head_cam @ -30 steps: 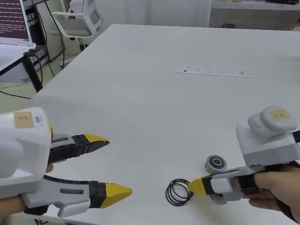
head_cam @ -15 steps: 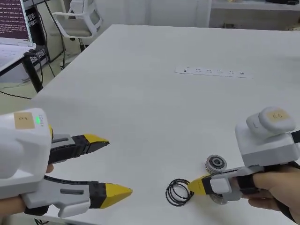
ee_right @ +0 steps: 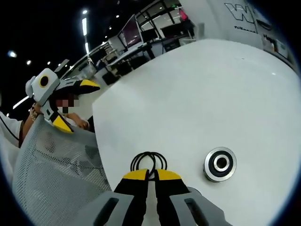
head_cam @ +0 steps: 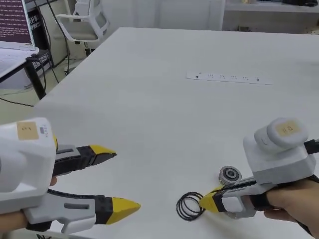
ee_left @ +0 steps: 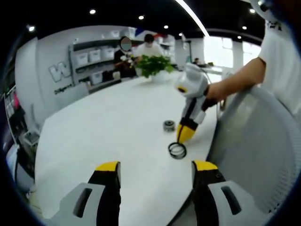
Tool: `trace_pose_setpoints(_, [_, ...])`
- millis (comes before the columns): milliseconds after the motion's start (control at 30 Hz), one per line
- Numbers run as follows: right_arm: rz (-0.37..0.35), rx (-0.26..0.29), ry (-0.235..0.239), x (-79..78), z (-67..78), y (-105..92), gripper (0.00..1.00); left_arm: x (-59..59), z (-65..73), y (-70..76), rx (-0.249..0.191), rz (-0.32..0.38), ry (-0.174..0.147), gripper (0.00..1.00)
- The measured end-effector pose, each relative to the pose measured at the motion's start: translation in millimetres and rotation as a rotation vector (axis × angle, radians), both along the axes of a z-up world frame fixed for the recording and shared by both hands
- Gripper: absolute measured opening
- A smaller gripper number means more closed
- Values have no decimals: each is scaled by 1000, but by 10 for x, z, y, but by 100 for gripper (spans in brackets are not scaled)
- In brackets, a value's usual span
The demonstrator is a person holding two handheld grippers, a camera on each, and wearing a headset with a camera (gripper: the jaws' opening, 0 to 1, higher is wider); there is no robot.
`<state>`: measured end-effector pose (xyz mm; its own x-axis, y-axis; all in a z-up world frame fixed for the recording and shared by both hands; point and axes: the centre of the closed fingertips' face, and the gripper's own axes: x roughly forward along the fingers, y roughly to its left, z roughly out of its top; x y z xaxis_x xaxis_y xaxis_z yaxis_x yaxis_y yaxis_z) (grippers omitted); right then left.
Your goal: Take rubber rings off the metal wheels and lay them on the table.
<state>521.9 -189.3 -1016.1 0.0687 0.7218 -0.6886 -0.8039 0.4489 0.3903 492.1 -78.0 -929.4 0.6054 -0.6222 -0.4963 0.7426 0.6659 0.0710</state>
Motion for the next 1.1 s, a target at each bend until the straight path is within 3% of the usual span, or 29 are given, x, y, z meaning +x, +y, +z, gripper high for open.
trace_pose_setpoints(433, [-39, 48, -33, 117, 184, -21, 7, 6, 25, 13, 4, -4, -6, 62])
trace_pose_setpoints(500, [-37, 50, -54, 129, 251, -19, 10, 5, 33, 21, 2, -1, -7, 63])
trace_pose_setpoints(667, [-37, 139, -63, 106, 514, 75, 20, 1, 48, 38, -5, 5, -11, 64])
trace_pose_setpoints(867, [1, 155, -87, 7, 699, 58, 31, -3, 82, 62, -11, 9, -21, 66])
trace_pose_setpoints(1000, [26, 193, -163, -22, 901, 26, 38, -7, 128, 54, -28, 3, -29, 67])
trace_pose_setpoints(1100, [21, 216, -188, -42, 999, -23, 48, -9, 146, 56, -37, 2, -31, 70])
